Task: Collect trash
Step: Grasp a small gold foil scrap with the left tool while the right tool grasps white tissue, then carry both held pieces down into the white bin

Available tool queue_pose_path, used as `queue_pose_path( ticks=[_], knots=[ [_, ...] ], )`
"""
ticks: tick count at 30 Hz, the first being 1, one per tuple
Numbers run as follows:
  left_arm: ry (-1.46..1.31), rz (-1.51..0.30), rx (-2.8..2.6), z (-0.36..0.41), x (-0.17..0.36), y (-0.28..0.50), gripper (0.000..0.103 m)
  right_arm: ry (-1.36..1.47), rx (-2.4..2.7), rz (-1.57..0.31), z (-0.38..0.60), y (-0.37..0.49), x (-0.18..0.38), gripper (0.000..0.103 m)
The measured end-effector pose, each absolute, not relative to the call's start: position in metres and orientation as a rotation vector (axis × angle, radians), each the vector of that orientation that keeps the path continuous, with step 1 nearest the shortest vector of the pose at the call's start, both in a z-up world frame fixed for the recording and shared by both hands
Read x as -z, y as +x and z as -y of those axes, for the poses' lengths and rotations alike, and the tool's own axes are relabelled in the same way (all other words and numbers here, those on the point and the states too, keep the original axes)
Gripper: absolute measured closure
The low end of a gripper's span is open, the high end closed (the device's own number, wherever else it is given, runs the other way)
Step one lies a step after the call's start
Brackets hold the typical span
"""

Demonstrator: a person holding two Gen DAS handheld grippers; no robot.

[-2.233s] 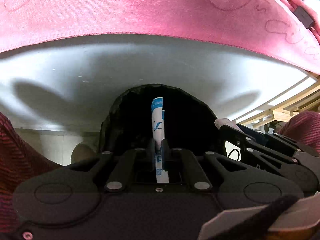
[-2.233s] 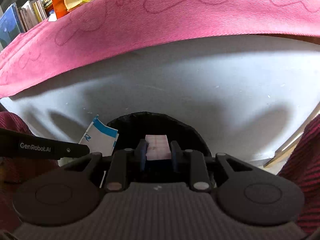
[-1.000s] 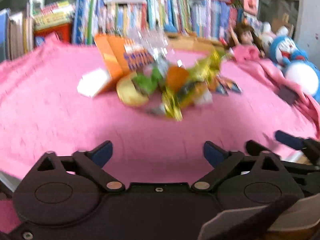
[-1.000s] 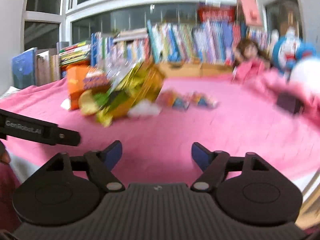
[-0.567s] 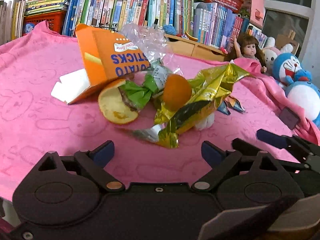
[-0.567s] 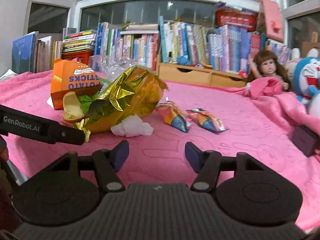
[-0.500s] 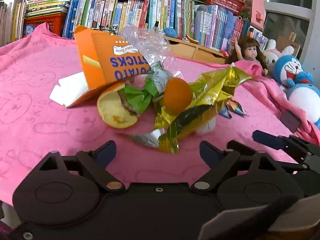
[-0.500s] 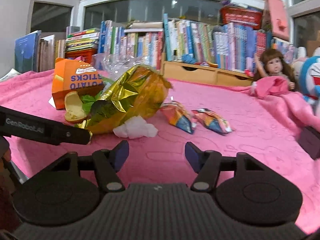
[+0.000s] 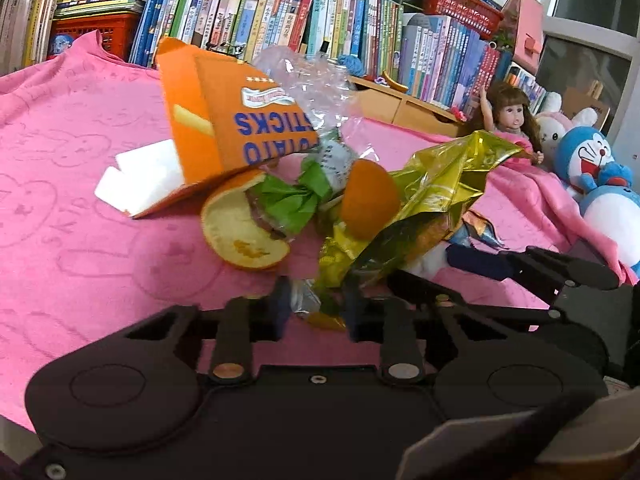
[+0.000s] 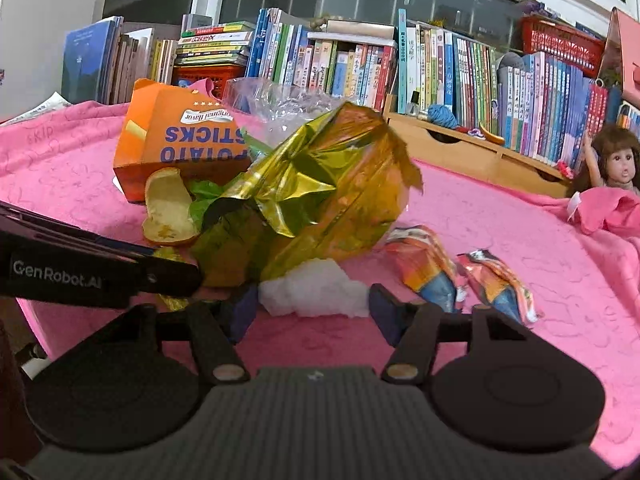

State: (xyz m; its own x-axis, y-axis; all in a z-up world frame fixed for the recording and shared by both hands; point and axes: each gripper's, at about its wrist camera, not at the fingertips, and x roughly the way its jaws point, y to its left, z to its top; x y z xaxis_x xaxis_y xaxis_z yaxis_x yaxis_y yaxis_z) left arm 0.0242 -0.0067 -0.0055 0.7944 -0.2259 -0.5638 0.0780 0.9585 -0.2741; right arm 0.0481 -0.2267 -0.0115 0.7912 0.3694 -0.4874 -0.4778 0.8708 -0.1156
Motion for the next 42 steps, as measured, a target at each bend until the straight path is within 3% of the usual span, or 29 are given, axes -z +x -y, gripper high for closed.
queue_pose_path(
  ticks=[2,8,42],
  knots=[
    [-0.245,-0.636,0.166,0.004,0.004,0.021,0.084,-0.255,-0.457,-0.465,0.225,0.042,0.012,0.060],
    [-0.190,-0.595,0.136,0.004,-0.005,0.005,0.086,-0.258,-0.421,-0.453,0.232,0.028,0.011,0.066],
    [-0.136,-0.618,0.215,0.017,-0.012,-0.087,0.091,-0.094,-0.420,-0.482,0.256,-0.080,0.009,0.071]
  ],
)
